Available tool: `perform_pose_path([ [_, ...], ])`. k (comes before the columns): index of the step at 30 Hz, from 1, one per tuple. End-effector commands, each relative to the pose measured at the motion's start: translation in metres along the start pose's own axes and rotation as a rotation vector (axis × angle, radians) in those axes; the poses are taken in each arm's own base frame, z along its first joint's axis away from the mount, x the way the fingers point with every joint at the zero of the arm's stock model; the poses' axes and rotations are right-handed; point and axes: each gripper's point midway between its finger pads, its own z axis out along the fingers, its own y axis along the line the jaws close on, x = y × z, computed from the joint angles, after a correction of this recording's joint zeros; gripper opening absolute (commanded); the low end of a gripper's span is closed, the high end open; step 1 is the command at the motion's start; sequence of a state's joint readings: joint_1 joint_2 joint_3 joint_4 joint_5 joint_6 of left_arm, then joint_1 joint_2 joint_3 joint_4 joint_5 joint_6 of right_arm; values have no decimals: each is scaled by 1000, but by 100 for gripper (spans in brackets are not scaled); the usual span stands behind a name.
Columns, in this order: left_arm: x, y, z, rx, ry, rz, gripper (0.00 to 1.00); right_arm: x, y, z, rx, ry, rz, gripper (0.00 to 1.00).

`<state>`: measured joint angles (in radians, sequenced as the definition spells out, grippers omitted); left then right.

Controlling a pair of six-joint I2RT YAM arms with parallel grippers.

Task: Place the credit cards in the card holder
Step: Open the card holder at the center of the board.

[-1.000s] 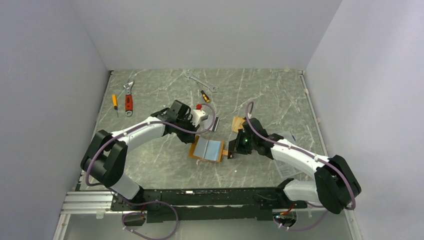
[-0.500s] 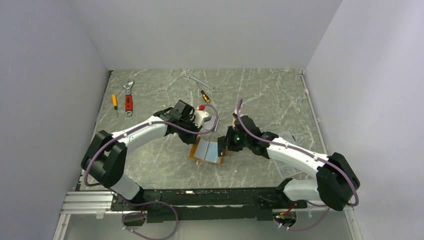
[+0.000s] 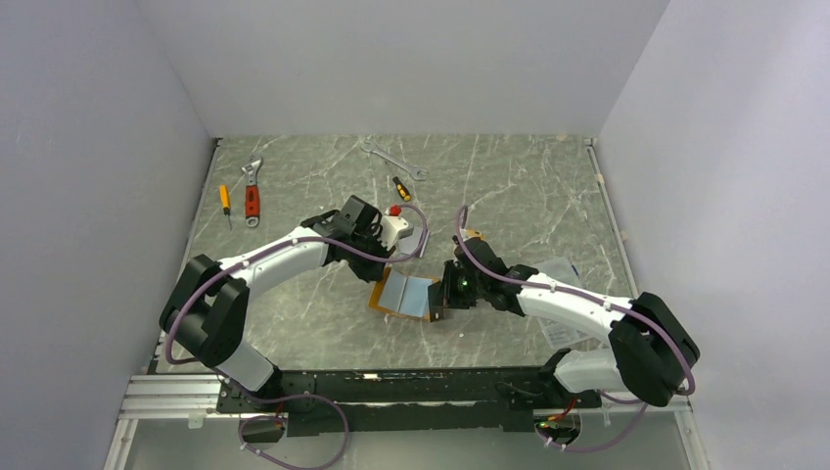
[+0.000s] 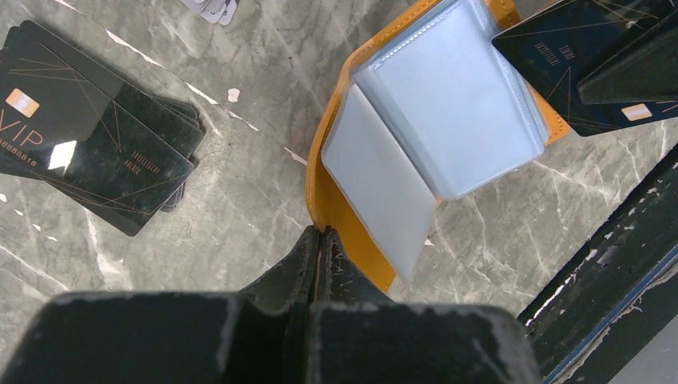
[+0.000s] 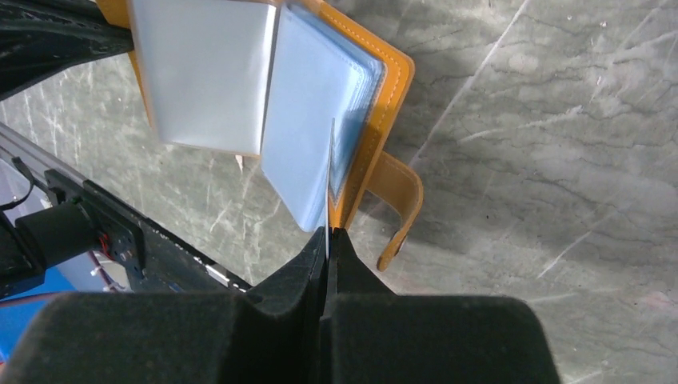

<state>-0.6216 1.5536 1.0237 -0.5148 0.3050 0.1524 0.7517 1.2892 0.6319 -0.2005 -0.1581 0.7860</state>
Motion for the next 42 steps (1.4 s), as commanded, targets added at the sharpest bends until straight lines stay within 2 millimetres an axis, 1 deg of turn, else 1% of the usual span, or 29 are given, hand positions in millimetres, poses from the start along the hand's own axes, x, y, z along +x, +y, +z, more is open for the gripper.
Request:
perform_pose_path([
  [1,-12,1,-2,-10,-23,9,0,-4,8,-3,-47,-31,-7,0],
  [13,-11,1,0,-10,-20,19,0,3,7,5,-60,2,-5,0],
  [18,-10,2,0,-13,-17,20,0,13,-4,9,-32,28,6,0],
  [24,-8,2,2,-11,-11,21,0,23,-12,12,-21,55,17,0],
  [37,-8,2,2,-15,-11,24,0,31,-15,13,-26,81,10,0],
  [42,-9,2,1,-12,-13,24,0,27,-11,15,-38,76,2,0],
])
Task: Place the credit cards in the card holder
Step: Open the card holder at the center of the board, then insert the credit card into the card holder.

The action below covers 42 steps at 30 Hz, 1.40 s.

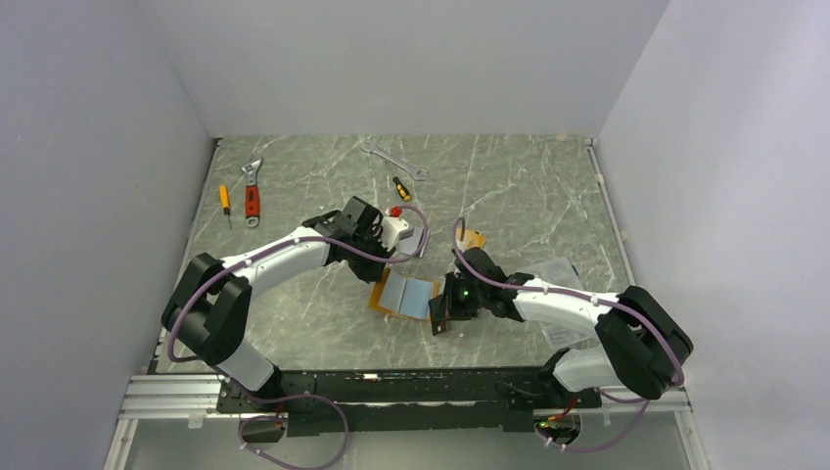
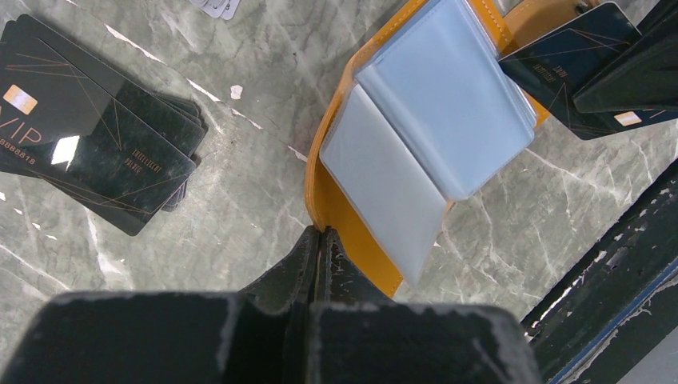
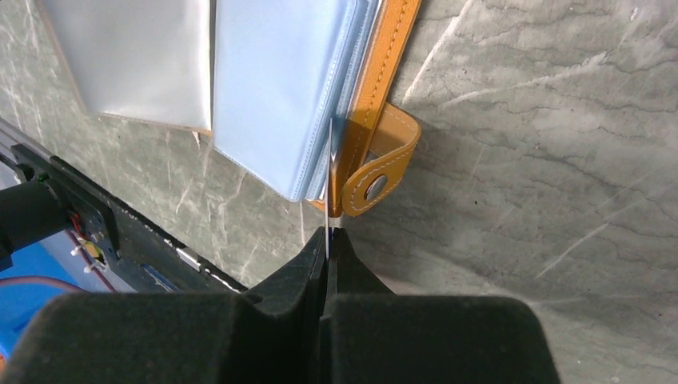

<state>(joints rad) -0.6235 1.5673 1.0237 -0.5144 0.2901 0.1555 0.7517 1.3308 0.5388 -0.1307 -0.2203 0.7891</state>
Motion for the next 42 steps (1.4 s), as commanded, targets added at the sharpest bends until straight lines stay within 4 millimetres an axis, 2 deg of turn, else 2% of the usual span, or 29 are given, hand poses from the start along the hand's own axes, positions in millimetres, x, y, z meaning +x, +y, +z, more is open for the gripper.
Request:
perform_pose_path([
  [1,-12,-1,-2,-2,-27,24,0,-7,10,2,-42,-14,-18,0],
  [6,-11,-1,-2,-1,-25,24,0,-12,15,-1,-48,-29,-32,0],
  [13,-12,1,-4,-9,-25,27,0,-19,14,-22,-16,-79,-54,0],
  [18,-12,1,-4,-11,-25,24,0,-27,24,-28,-46,-108,-63,0],
  [23,-12,1,-4,-11,-21,24,0,-33,35,-25,-88,-119,-79,0],
  [33,-13,0,-5,-9,-25,28,0,-21,23,-4,-58,-45,-64,0],
  [42,-13,0,-6,-6,-29,31,0,-18,21,4,-63,-26,-55,0],
])
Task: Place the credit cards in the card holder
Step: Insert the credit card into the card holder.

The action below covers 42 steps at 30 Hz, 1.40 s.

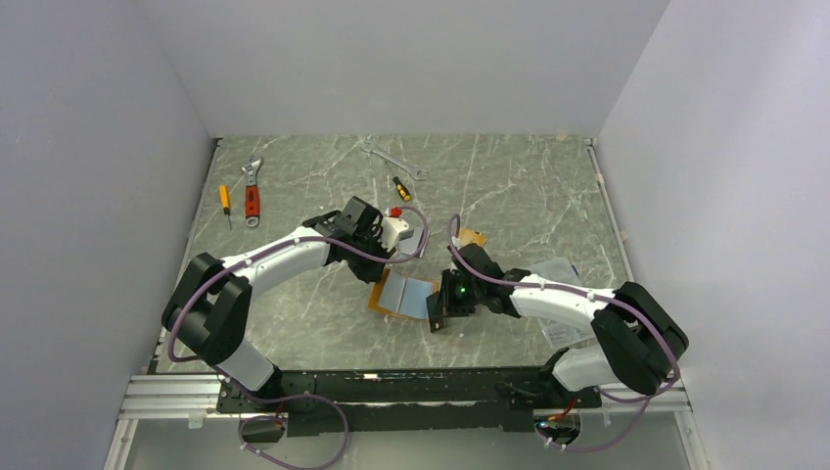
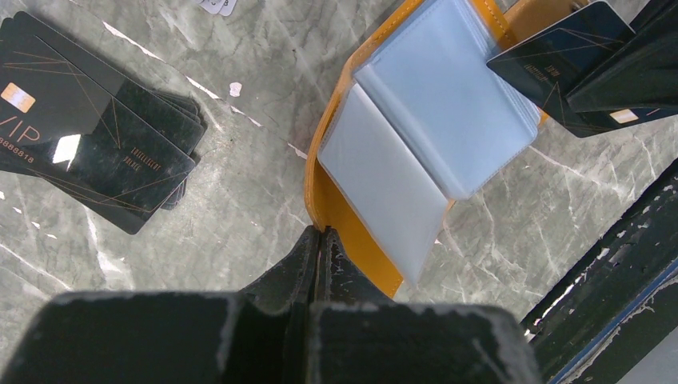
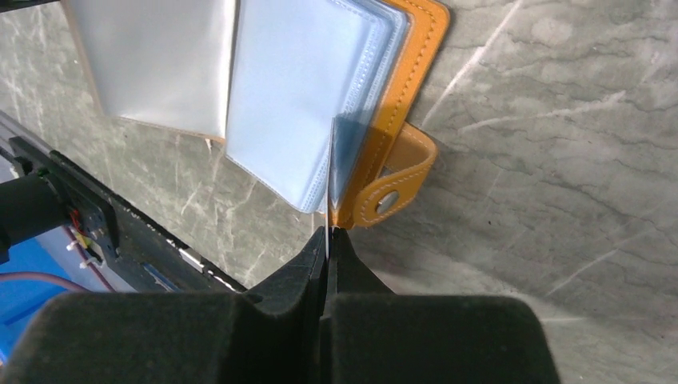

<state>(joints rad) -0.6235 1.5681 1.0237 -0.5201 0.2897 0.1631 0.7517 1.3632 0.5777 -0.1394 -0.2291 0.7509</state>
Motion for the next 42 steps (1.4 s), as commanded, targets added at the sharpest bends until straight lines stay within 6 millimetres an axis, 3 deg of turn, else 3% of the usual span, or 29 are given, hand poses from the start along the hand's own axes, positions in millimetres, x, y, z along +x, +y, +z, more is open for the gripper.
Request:
perform_pose_path([
  [1,-14,-1,-6,-5,-35,25,0,-12,15,2,-63,-31,-16,0],
  [16,-13,-1,-3,1,-30,28,0,-6,9,25,-73,12,11,0],
  [23,1,11,6,-26,17,20,0,2,-4,30,-78,17,49,0],
  [27,8,21,6,-27,38,0,13,4,-6,33,-80,23,52,0],
  [31,10,37,-5,-67,37,7,21,4,-7,34,-79,25,49,0],
  [37,1,53,-39,-95,14,23,22,7,-10,38,-78,33,53,0],
  [40,-10,49,-55,-80,-18,40,21,8,-11,39,-79,36,57,0],
  [42,-19,35,-59,-23,-49,35,21,9,-12,40,-79,36,61,0],
])
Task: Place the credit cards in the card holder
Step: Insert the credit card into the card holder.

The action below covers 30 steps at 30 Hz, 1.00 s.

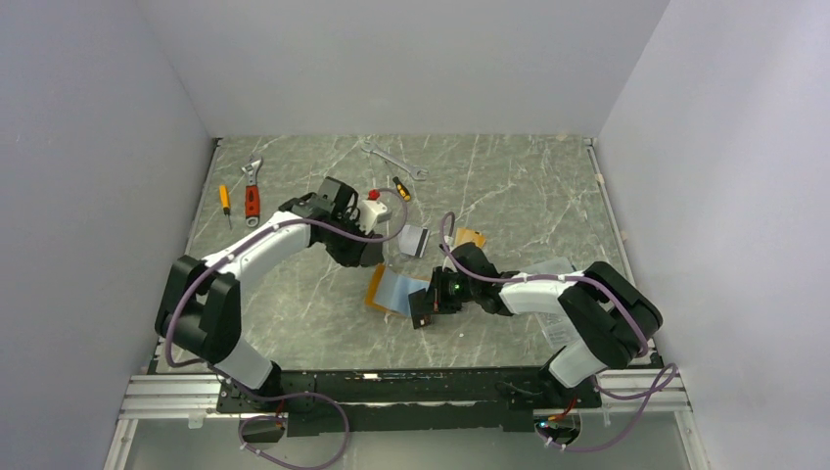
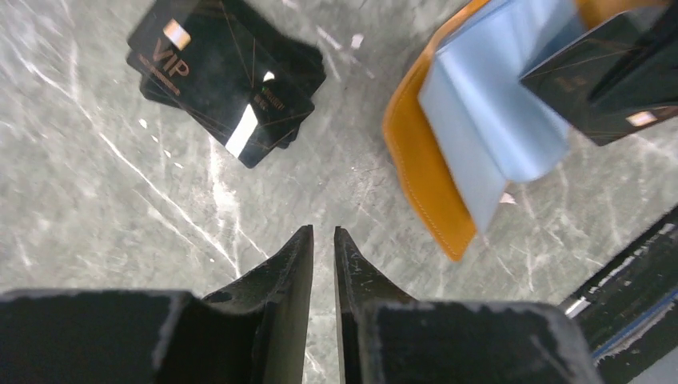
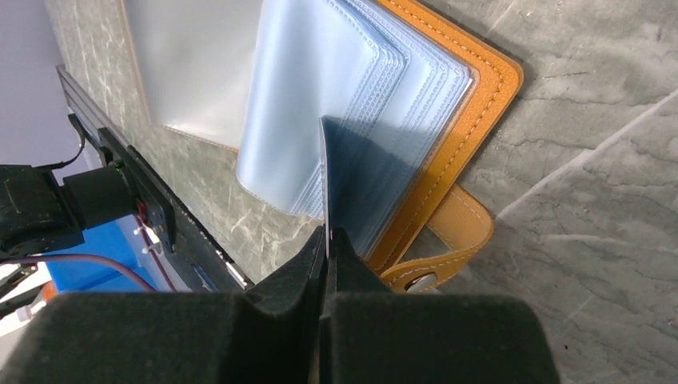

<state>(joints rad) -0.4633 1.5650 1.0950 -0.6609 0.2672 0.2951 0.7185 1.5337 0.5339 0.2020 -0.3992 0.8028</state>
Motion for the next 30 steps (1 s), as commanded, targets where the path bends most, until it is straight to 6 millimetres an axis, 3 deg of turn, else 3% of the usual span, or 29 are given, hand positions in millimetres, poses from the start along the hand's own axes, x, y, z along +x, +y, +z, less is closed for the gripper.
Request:
perform_pose_path([
  [1,-33,-29,-31,100,-108,56,21,14,-35,4,118,18,28,0],
  [6,-40,-89,-7,267,-122,126,21,14,-36,4,121,19,31,0],
  [10,-38,-113,17,307,-102,177,21,14,-36,3,124,12,33,0],
  [19,-4,-109,69,245,10,202,19,16,-36,3,105,18,31,0],
  [30,5,-92,80,163,57,192,15,19,-39,0,98,16,36,0],
])
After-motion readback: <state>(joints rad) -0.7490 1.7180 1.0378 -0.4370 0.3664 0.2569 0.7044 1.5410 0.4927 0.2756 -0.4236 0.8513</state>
